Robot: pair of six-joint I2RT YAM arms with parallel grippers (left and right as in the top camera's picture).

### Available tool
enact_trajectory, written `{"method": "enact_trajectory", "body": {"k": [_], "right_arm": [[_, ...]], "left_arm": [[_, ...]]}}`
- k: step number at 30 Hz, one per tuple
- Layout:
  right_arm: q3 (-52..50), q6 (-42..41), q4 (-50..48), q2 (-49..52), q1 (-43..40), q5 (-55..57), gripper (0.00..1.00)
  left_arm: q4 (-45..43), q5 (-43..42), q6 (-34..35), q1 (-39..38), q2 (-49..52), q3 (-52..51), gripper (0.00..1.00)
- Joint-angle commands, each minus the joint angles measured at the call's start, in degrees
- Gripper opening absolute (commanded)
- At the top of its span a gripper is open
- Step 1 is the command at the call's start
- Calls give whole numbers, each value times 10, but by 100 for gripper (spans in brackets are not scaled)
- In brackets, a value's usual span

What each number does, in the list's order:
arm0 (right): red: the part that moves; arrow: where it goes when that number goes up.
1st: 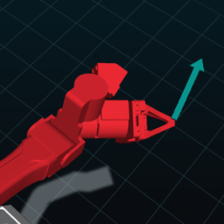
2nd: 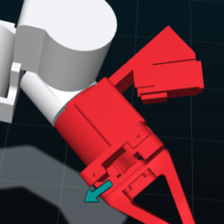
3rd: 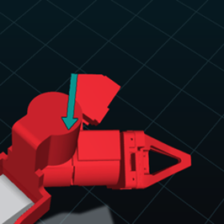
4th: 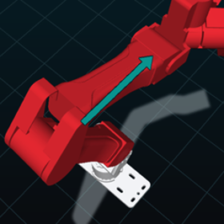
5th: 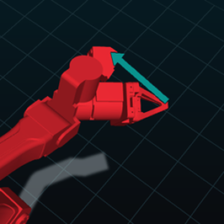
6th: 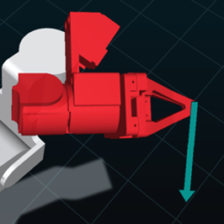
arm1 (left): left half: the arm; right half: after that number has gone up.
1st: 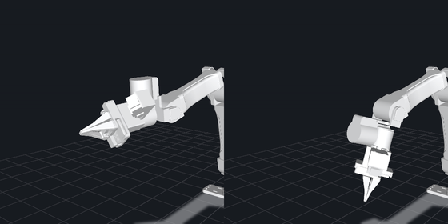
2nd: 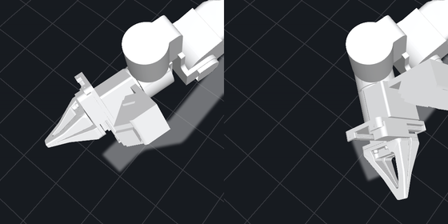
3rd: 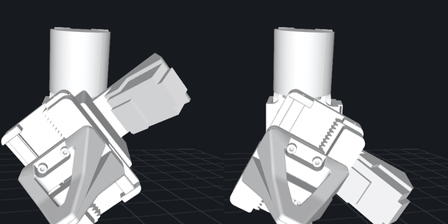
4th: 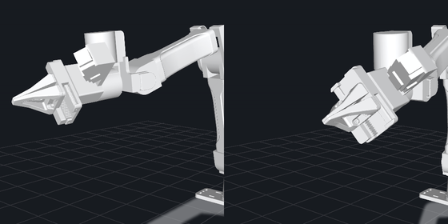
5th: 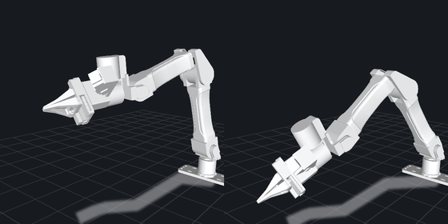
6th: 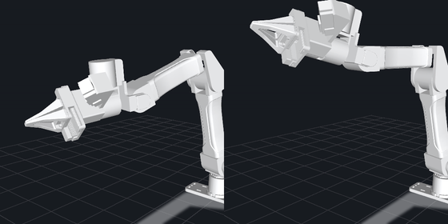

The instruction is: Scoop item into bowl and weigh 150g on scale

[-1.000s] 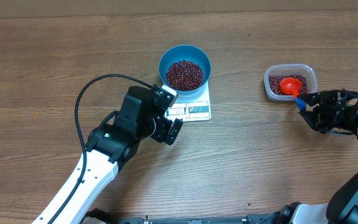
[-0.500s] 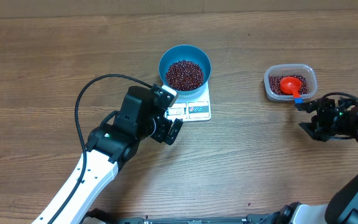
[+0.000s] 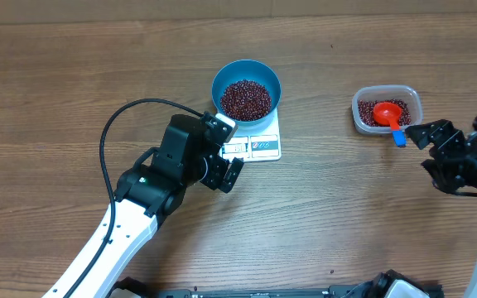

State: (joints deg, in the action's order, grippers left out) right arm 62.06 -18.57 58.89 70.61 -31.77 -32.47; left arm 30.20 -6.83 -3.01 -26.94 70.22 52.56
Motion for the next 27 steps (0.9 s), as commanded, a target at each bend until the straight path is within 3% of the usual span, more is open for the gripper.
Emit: {"method": "enact_trajectory", "body": {"k": [1, 11, 21, 26, 27], "right_arm": [[34, 48, 11, -46, 2, 5, 89], [71, 128, 30, -145, 12, -2, 88], [183, 181, 109, -172, 101, 80, 89], [250, 191, 159, -172, 167, 113, 94], [263, 191, 170, -172, 183, 115, 100]], "left_arm": [[-2, 4, -7, 3, 2, 12, 100], [-2, 4, -7, 3, 2, 12, 99], [-2, 4, -7, 3, 2, 12, 100], [-2, 4, -7, 3, 2, 12, 100], [-2, 4, -7, 3, 2, 12, 99]]}}
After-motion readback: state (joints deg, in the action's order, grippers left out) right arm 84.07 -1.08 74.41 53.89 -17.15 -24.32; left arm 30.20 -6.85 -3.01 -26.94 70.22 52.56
